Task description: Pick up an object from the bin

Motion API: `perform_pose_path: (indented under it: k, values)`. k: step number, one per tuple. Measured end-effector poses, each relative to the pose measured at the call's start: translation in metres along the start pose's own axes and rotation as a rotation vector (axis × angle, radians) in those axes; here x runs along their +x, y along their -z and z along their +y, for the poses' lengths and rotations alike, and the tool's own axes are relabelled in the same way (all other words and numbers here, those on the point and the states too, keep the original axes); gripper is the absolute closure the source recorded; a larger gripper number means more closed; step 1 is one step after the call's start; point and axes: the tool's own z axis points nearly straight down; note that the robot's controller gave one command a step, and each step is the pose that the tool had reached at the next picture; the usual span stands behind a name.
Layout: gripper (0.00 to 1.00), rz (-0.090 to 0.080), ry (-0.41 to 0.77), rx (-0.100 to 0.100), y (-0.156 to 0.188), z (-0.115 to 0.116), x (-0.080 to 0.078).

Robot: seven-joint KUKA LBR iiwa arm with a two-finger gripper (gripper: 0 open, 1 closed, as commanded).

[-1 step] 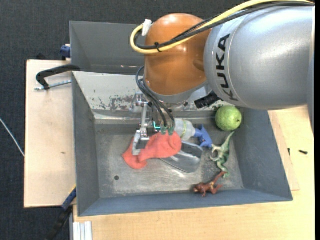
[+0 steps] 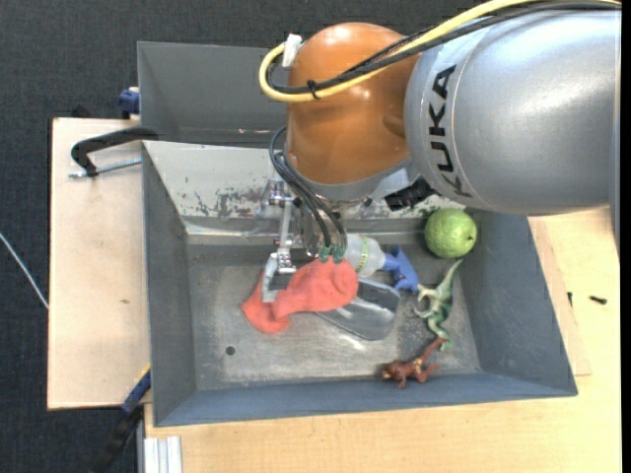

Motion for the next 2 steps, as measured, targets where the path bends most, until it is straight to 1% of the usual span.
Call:
perform_pose_path:
  k: [1,2]
  values:
    - [0.00,-0.005,0.040,-0.001,-0.059,-0.025,-0.020]
    - [0.00,-0.004,0.196,0.001,-0.150,-0.075,-0.042]
